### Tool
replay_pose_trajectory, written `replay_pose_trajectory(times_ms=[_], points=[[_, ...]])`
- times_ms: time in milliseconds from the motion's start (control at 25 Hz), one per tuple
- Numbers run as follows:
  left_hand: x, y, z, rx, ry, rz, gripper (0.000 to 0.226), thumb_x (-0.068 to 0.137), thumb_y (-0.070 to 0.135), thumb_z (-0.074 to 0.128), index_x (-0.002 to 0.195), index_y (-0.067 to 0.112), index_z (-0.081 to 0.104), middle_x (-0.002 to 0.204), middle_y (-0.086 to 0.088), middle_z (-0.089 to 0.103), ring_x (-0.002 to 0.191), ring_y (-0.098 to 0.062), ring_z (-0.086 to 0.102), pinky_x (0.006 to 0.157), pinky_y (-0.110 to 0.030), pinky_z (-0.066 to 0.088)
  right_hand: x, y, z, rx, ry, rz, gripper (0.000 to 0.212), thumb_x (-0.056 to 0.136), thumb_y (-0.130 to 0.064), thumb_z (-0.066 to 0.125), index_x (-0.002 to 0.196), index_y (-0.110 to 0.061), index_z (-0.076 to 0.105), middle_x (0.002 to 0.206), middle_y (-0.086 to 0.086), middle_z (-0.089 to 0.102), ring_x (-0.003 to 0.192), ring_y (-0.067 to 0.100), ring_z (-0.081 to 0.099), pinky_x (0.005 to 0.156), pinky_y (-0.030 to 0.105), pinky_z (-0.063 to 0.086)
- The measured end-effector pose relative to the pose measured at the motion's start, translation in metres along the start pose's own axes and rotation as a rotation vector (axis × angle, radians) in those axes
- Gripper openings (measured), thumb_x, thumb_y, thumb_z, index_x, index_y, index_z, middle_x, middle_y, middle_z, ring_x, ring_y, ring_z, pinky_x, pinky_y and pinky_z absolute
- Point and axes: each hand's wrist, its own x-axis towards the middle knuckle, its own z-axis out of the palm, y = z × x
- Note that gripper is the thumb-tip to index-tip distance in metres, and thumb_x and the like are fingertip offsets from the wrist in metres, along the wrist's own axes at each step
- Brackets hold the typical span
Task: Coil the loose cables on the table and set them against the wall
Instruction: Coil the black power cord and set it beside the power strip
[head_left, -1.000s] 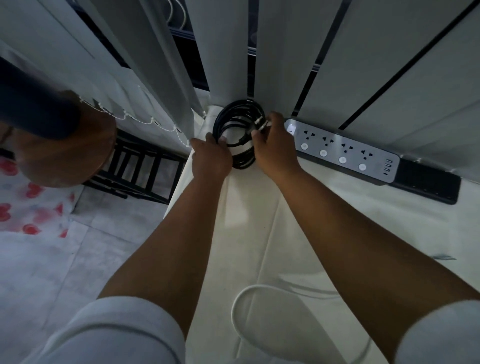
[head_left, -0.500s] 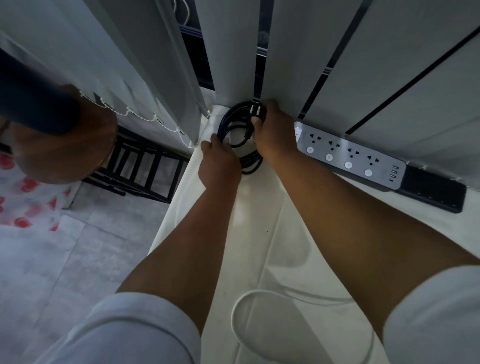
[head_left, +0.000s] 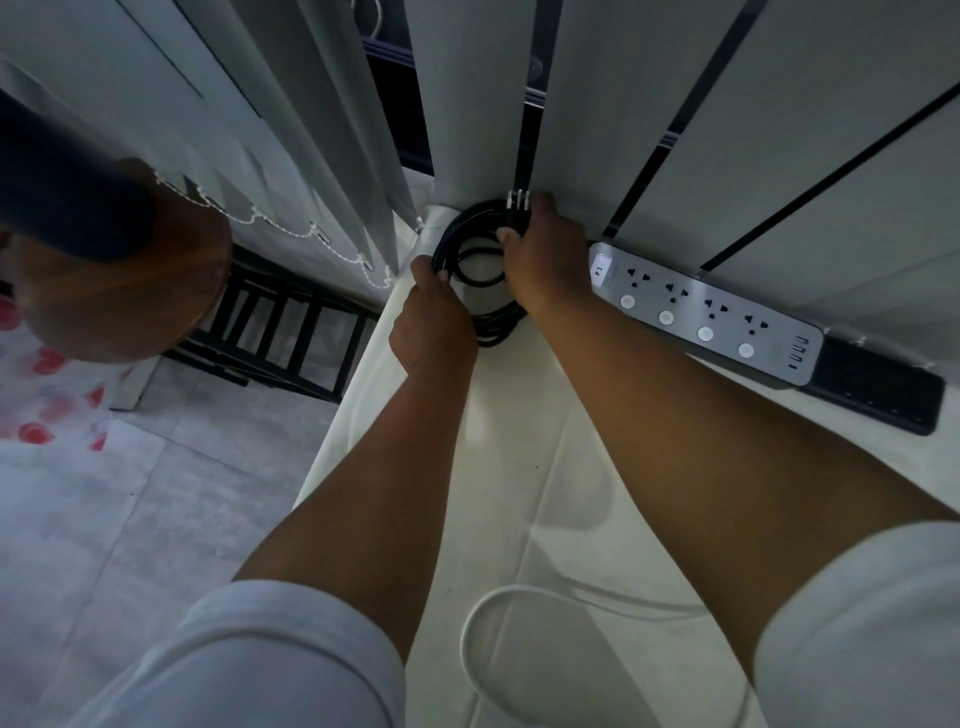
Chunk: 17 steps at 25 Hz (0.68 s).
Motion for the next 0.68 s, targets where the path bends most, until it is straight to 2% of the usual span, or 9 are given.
replay_pose_trajectory(times_ms=[160, 440, 600, 680], points=[[0.0035, -0.0005, 0.0036, -0.004, 0.004, -0.04, 0.03, 0.102, 0.033, 0.027, 0.117, 0.01, 0.038, 0.095, -0.017, 0.07, 0.082, -0.04, 0.065, 0.064, -0.038, 0.036, -0.0064, 0.0001, 0.0029, -0.068, -0.024, -0.056, 0.036, 0.093, -0.025, 0.058, 0.119, -0.001, 0.052, 0.11, 0.023, 0.067, 0.105, 0.04, 0.063, 0.082, 0.04, 0.051], [0.0037, -0.001, 0.0056, -0.004, 0.02, -0.042, 0.035, 0.102, 0.034, 0.031, 0.124, 0.009, 0.035, 0.098, -0.018, 0.07, 0.085, -0.04, 0.066, 0.066, -0.038, 0.036, -0.0012, 0.0007, 0.003, -0.082, -0.074, -0.039, 0.036, 0.094, -0.028, 0.059, 0.116, 0.001, 0.057, 0.113, 0.023, 0.066, 0.108, 0.037, 0.062, 0.087, 0.037, 0.051], [0.0028, -0.001, 0.0051, -0.003, 0.018, -0.037, 0.036, 0.102, 0.035, 0.032, 0.124, 0.007, 0.035, 0.098, -0.02, 0.07, 0.085, -0.041, 0.066, 0.066, -0.038, 0.036, 0.0, 0.0019, 0.0047, -0.082, -0.112, -0.035, 0.034, 0.096, -0.027, 0.058, 0.115, 0.001, 0.059, 0.112, 0.022, 0.066, 0.106, 0.035, 0.063, 0.08, 0.028, 0.044], [0.0034, -0.0009, 0.005, -0.013, 0.016, -0.041, 0.037, 0.101, 0.035, 0.032, 0.124, 0.006, 0.035, 0.097, -0.019, 0.07, 0.085, -0.041, 0.066, 0.066, -0.038, 0.036, -0.0003, 0.0033, 0.0035, -0.085, -0.125, -0.054, 0.033, 0.096, -0.027, 0.056, 0.115, -0.001, 0.059, 0.113, 0.021, 0.066, 0.106, 0.034, 0.062, 0.08, 0.028, 0.043]])
